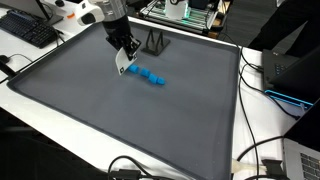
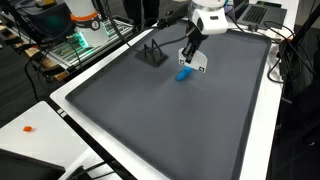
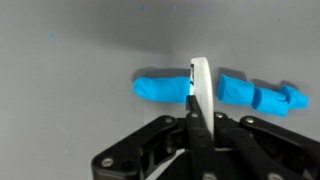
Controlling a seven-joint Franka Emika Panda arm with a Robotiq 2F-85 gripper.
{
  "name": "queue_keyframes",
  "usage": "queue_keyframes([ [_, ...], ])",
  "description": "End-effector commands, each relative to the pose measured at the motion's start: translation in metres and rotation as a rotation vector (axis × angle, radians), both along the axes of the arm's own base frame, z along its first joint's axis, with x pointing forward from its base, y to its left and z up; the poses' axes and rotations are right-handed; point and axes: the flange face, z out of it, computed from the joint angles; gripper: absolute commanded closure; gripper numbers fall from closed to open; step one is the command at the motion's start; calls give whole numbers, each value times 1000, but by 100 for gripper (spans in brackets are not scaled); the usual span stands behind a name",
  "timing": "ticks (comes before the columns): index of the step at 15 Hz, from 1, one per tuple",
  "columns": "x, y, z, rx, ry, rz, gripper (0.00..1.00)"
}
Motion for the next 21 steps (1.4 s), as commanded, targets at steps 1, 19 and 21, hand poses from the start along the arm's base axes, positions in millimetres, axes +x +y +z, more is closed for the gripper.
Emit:
queue_keyframes([
  [1,-7,-11,-7,-20,25,-3,99],
  [19,-17,-11,-53,-1,74,-3,99],
  [21,-18,-9,-56,4,77,-3,99],
])
